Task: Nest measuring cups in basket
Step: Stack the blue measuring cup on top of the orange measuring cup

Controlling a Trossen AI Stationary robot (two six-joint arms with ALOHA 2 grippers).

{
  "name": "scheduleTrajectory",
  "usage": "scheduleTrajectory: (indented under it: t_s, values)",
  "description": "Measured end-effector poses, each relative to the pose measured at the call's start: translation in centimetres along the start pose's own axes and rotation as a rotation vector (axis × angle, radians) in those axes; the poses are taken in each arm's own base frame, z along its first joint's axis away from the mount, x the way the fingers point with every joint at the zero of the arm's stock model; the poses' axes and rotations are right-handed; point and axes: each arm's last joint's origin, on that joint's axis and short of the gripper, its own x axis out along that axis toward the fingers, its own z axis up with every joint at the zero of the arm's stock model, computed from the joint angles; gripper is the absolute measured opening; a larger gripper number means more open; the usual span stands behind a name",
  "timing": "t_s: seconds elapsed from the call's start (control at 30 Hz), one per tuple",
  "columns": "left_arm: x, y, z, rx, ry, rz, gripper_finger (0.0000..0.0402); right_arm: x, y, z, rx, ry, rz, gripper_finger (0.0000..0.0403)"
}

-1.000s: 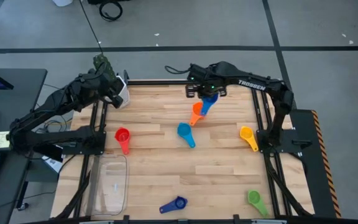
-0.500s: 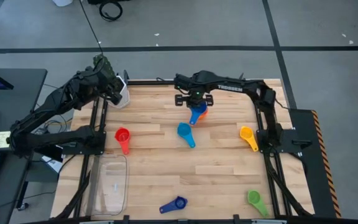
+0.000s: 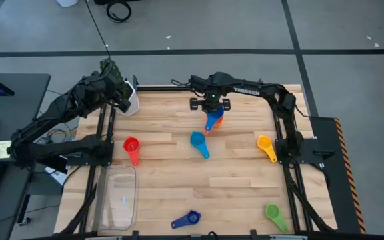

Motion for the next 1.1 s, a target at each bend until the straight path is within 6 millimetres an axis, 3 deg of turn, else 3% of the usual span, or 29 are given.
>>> scheduleTrajectory:
  t_s: [0.3,1.1]
  values:
    - [0.0,0.0,0.0,0.050,0.001,0.000,0.0052,1.6,-0.8,0.0,0.018,0.061,-0.020,0.0010]
    - [0.0,0.0,-0.1,0.123,0.008,-0.001,0.0052,1.6,-1.2,1.3,-0.010,0.038,0.001,0.0010]
